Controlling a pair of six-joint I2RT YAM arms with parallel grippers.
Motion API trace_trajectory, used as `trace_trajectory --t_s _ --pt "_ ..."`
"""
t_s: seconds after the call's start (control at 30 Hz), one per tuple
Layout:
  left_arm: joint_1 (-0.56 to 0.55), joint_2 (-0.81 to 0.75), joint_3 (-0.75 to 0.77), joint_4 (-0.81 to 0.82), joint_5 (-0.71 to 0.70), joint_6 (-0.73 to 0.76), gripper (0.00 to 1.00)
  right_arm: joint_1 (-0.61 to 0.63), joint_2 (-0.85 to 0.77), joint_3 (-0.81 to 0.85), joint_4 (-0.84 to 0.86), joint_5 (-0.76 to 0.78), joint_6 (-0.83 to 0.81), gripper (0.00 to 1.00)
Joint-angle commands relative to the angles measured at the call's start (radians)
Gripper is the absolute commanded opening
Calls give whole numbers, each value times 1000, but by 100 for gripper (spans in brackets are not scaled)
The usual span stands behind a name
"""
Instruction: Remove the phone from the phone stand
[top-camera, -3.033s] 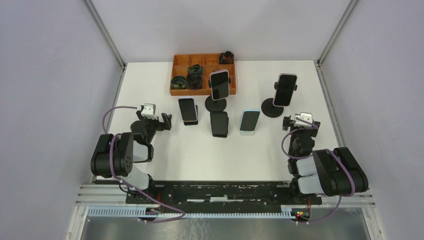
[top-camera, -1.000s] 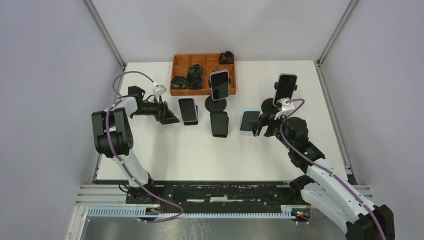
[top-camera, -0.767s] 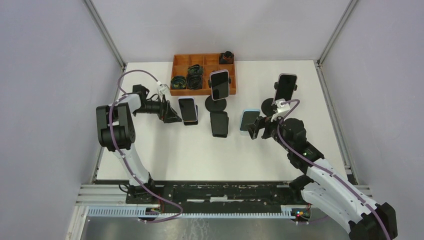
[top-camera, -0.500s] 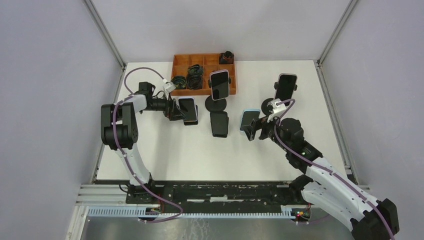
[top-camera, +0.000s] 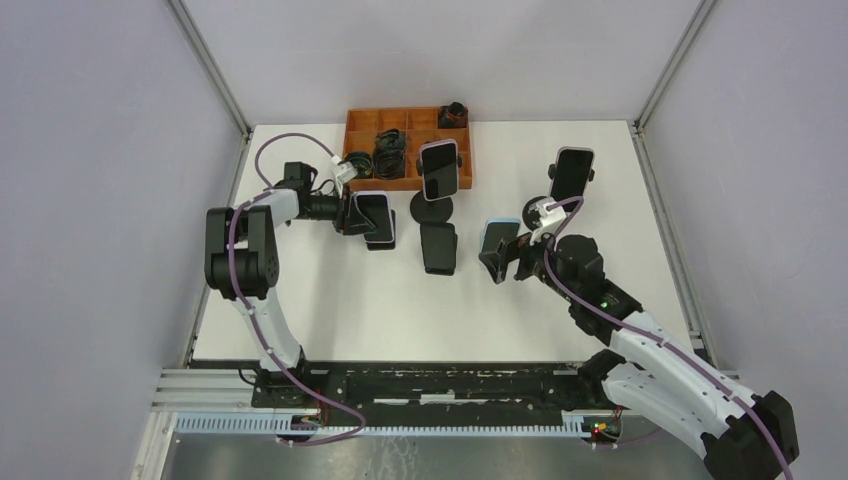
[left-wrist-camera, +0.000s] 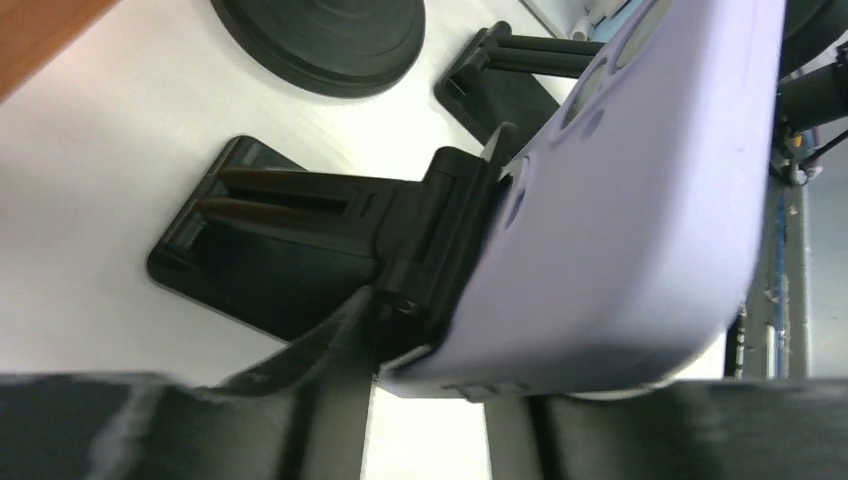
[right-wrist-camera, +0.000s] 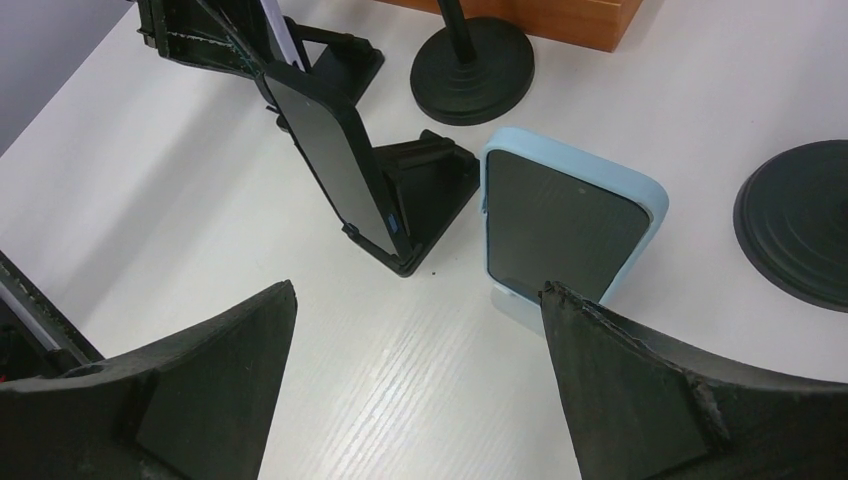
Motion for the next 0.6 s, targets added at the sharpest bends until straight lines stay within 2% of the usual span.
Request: trace_trajectory --t_s 0.0,0.03,0.1,0.2,0.4,0.57 --pt "-1 -34 22 -67 15 80 36 8 8 51 26 -28 -13 98" --pt "-3 -48 19 -81 14 88 26 9 9 50 33 -37 -13 98" --pt "-1 -80 10 -104 4 90 15 12 17 51 46 -51 -11 98" --pt "-1 -138 3 -165 -8 99 3 27 40 57 63 -82 -1 95" --pt "-1 -299 -11 -387 18 172 2 106 89 88 120 -117 9 93" --pt "-3 -391 62 -823 124 398 2 169 202 154 247 -282 62 92"
